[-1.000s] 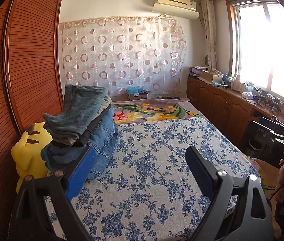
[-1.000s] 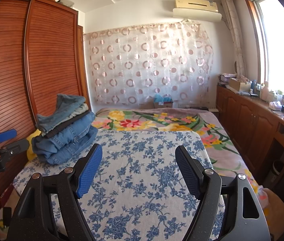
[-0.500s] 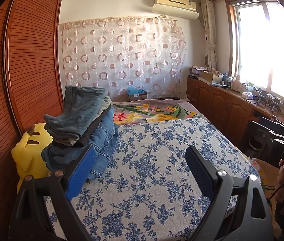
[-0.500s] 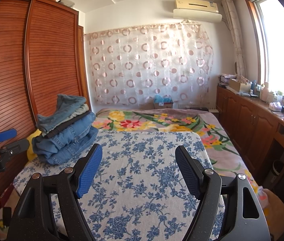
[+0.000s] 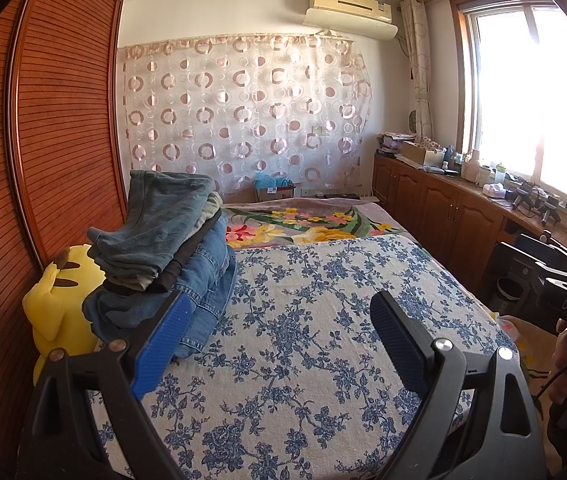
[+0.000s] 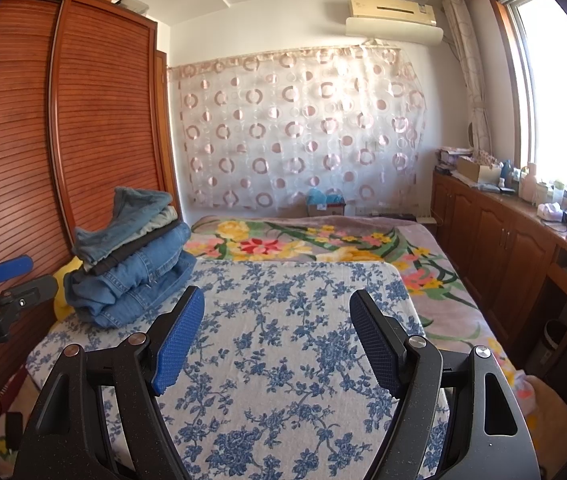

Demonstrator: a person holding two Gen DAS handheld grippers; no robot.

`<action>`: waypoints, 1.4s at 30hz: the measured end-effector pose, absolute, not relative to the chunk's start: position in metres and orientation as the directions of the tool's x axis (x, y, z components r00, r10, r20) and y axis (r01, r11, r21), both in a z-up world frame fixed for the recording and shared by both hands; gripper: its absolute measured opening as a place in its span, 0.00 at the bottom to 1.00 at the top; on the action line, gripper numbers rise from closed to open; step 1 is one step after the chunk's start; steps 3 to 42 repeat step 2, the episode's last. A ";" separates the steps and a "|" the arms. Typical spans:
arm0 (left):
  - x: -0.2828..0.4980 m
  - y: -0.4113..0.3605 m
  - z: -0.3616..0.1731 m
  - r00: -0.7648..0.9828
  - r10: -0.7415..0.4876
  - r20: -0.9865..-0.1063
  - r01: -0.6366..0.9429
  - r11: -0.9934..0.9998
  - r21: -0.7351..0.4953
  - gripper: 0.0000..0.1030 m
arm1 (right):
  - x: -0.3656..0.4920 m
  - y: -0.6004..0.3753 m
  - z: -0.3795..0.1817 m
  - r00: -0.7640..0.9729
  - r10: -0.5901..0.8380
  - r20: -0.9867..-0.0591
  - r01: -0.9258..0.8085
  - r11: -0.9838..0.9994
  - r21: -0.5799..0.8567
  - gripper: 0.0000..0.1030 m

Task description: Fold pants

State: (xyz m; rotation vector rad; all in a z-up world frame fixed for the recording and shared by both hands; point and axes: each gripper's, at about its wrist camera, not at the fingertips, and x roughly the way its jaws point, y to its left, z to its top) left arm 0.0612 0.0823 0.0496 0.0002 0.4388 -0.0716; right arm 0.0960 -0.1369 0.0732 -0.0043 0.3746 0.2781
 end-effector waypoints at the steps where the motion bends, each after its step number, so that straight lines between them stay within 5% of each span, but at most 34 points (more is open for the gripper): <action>1: 0.061 0.082 0.050 0.903 -0.069 -0.425 0.069 0.998 -0.015 0.89 | 0.096 -0.137 0.073 0.894 0.267 -0.361 -0.268 0.962 0.047 0.75; 42: 0.061 0.082 0.049 0.903 -0.069 -0.425 0.069 0.998 -0.015 0.89 | 0.095 -0.137 0.073 0.894 0.267 -0.361 -0.268 0.962 0.048 0.75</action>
